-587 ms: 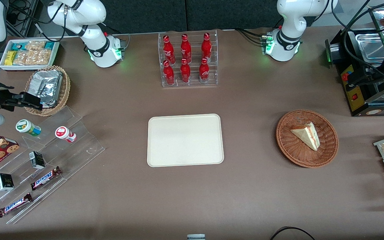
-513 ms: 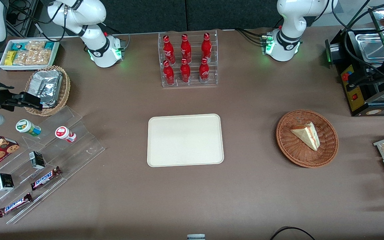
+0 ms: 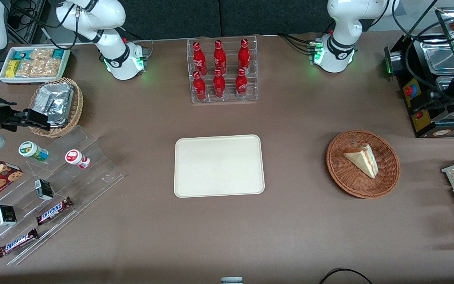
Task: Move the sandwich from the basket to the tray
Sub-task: 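Move the left gripper from rest toward the sandwich in the wicker basket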
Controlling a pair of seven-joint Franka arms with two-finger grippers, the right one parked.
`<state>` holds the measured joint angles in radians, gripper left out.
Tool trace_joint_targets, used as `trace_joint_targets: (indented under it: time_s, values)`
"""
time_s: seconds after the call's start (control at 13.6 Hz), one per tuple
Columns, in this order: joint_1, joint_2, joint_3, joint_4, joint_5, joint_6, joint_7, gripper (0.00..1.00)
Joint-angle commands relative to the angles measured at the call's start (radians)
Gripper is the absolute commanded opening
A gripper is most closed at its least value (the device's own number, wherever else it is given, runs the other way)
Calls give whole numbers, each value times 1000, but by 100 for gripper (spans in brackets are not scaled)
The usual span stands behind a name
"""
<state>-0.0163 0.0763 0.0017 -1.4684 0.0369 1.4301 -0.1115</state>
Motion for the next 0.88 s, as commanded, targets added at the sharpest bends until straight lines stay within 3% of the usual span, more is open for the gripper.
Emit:
trace_joint_targets:
  time_s: [0.0, 0.44, 0.81]
  values:
    - [-4, 11, 0, -74, 5, 90, -120, 100]
    - [-2, 16, 1, -311, -6, 347, -403, 100]
    - [-4, 20, 1, -547, -2, 659, -623, 100]
